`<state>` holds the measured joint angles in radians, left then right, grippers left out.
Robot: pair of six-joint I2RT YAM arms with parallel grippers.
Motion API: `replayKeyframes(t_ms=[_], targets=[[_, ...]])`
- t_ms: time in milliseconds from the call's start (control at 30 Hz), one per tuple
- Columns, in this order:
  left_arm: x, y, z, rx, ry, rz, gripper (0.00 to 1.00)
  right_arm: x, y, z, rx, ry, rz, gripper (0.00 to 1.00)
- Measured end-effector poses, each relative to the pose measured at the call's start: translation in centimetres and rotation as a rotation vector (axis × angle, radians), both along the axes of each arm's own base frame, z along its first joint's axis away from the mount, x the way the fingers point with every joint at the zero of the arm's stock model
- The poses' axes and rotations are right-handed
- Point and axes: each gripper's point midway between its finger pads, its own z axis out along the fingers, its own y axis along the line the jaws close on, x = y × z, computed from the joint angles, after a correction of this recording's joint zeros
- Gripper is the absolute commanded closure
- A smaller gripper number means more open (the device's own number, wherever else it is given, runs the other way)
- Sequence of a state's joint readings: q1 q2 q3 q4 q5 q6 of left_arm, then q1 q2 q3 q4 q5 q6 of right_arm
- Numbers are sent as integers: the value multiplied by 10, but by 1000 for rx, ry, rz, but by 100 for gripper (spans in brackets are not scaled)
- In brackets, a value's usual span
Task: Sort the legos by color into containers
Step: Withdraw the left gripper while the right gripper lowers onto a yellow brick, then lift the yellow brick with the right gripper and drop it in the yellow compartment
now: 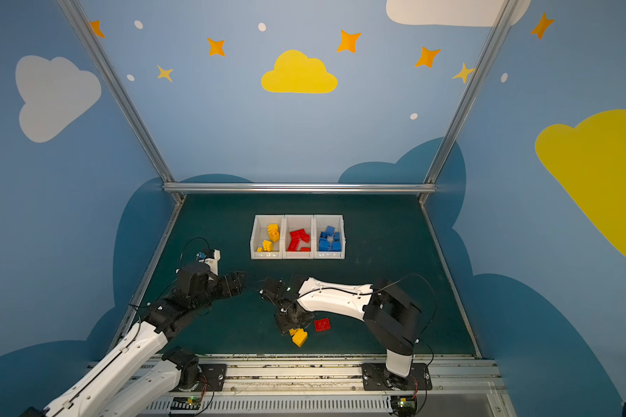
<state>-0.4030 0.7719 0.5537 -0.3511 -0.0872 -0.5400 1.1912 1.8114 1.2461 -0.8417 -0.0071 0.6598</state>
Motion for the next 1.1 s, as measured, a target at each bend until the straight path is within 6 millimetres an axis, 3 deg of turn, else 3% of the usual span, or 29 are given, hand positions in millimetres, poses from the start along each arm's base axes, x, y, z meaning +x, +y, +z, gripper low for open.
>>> replayKeyframes(t_ms=[100,267,500,633,733,933,1100], targets=[[-1,0,-3,-3,7,4,11,-1,-1,-6,-26,14,-3,48],[-3,2,-8,-2,19,8,11,1,6,-9,-34,18,-7,73],[-6,3,-7,-11,11,13,11,6,12,-5,-22,14,10,81],[-9,5,-7,-23,4,23,11,22,18,11,6,3,26,81],[-12,6,-8,-35,-2,29,11,58,30,40,66,-35,22,80],[-17,8,-7,-54,-12,33,11,166,68,107,227,-211,8,80],[-22,5,-4,-81,-23,19,12,244,92,125,311,-322,7,80]])
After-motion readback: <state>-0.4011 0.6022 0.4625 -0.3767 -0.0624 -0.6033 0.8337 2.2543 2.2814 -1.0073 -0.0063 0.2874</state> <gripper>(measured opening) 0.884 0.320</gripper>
